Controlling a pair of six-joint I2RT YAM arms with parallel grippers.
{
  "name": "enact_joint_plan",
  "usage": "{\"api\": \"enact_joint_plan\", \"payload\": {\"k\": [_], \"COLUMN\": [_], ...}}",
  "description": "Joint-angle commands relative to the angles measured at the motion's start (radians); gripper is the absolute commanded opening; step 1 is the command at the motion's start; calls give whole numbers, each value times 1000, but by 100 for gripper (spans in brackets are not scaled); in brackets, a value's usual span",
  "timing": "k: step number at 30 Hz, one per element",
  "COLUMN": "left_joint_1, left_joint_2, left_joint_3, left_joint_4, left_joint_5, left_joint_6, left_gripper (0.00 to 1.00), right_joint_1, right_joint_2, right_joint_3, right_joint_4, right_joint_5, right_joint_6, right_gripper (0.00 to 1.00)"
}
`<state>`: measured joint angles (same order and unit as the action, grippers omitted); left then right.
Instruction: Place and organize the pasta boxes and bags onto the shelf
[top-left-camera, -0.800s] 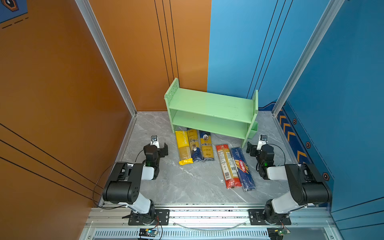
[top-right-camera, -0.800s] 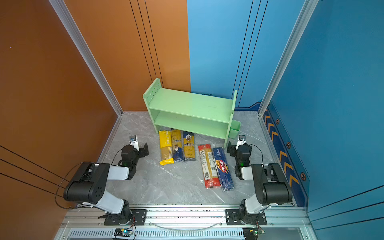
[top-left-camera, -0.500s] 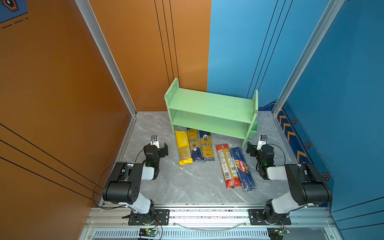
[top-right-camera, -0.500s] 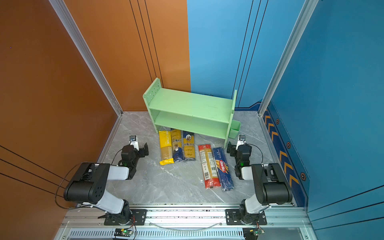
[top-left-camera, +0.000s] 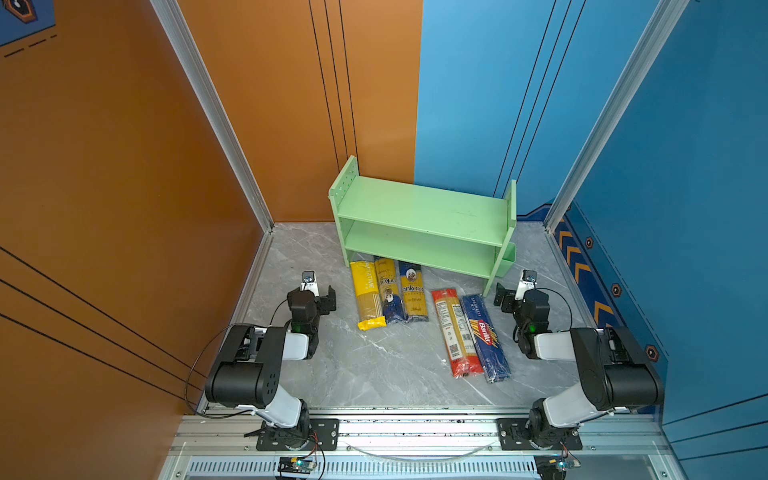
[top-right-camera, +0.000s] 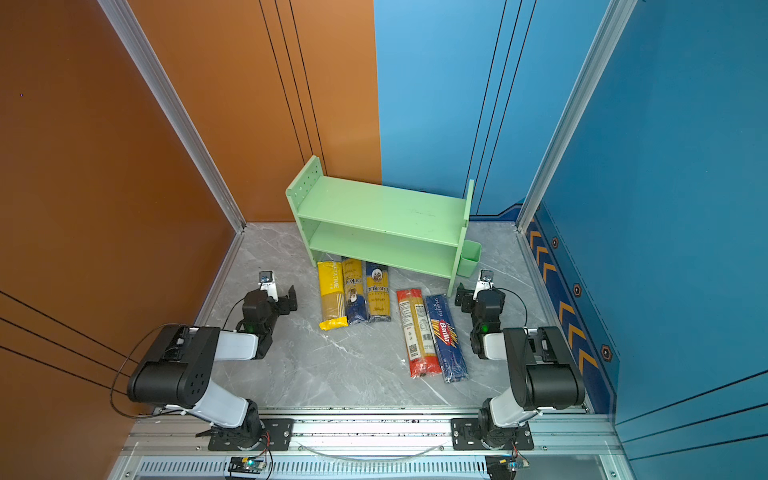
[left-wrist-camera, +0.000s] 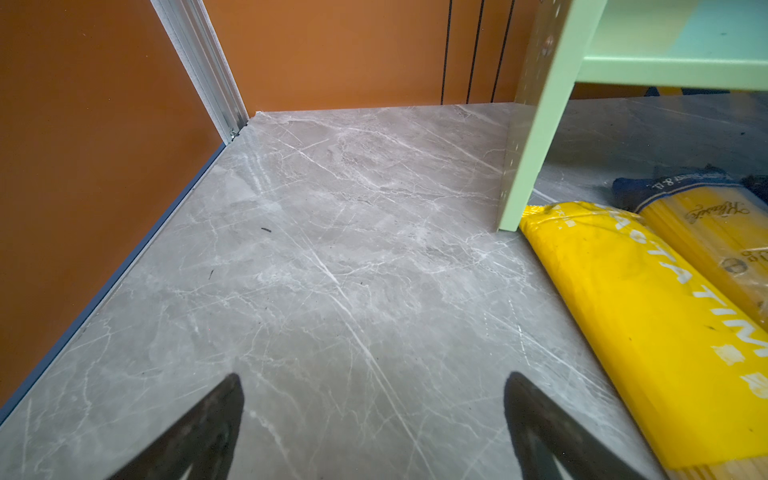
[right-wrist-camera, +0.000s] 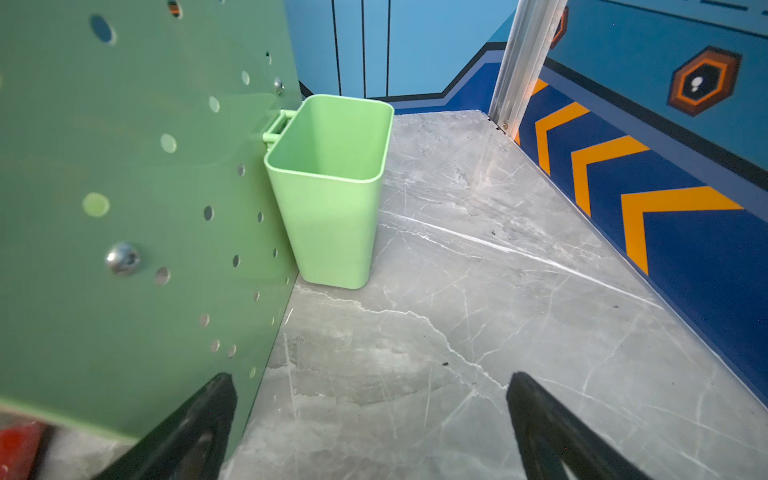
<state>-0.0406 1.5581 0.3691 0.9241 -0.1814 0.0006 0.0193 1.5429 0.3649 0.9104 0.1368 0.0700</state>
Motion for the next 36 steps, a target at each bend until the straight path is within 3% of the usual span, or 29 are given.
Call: {"api": "enact_joint_plan", "payload": {"k": [1, 12, 20, 24, 28, 36], "left_joint_1": [1, -1, -38, -46, -94, -198], "left_joint_2": [4, -13, -282, -417, -516, -622], "left_joint_3": [10, 1, -8, 21, 13, 46], "left_joint_4": [0, 6, -203, -369, -454, -672], "left_joint_5": [9, -4, -6, 83, 101, 112], "left_joint_6": [11, 7, 35, -72, -157, -254], "left_gripper": [98, 98, 98, 98, 98, 98], "right_joint_1": [-7, 19, 16, 16, 18, 47], "right_joint_2": [1, 2, -87, -242, -416, -756], "right_joint_3": [-13, -42, -43, -13, 95, 60], "right_joint_4": [36, 91, 21, -186, -612, -834], "right_joint_5": [25, 46, 35, 44, 53, -97], "right_joint_6": [25, -1, -3, 15, 57, 152], "right_gripper": [100, 100, 100, 100, 100, 100]}}
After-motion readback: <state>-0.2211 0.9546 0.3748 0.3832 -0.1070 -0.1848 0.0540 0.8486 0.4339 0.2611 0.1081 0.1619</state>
